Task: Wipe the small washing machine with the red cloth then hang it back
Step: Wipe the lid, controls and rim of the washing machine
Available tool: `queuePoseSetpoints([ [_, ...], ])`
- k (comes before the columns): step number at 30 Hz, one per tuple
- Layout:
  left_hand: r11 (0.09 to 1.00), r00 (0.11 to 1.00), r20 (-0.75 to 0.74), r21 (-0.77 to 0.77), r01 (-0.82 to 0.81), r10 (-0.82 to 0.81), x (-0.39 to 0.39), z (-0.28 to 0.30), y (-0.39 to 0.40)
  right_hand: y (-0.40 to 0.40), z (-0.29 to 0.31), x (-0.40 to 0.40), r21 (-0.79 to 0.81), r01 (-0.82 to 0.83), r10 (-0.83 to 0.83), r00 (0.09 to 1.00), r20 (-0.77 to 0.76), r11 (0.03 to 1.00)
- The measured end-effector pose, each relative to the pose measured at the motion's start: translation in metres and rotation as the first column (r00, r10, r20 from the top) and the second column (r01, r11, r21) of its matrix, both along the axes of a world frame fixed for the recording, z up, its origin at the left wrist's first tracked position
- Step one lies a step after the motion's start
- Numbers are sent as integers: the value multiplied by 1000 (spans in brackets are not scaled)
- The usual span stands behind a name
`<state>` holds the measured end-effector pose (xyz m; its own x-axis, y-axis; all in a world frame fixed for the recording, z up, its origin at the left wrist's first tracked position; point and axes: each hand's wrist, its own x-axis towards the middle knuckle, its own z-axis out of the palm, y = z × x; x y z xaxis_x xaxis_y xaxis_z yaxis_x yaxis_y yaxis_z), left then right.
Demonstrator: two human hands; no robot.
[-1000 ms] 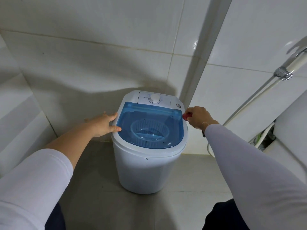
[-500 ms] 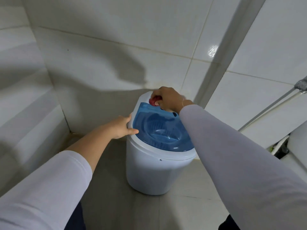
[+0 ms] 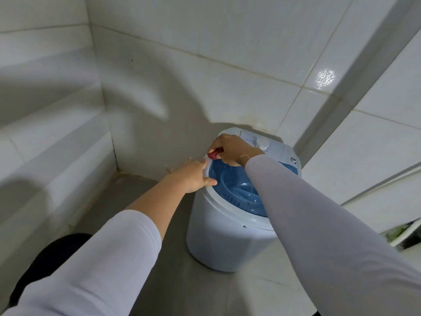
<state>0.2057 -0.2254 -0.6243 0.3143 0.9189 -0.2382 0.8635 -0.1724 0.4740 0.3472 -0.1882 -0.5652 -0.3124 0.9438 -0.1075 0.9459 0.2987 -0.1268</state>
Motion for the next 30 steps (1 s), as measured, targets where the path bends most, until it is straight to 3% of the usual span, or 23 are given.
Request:
queuePoseSetpoints([
  [5,1000,993,-111,-5,-27,26,5,9,-5,-8,0,17,5,64,-64,997,-46,998],
  [30,999,994,-101,4,-46,46,5,2,-1,-80,-1,136,9,306,-304,950,-77,952],
])
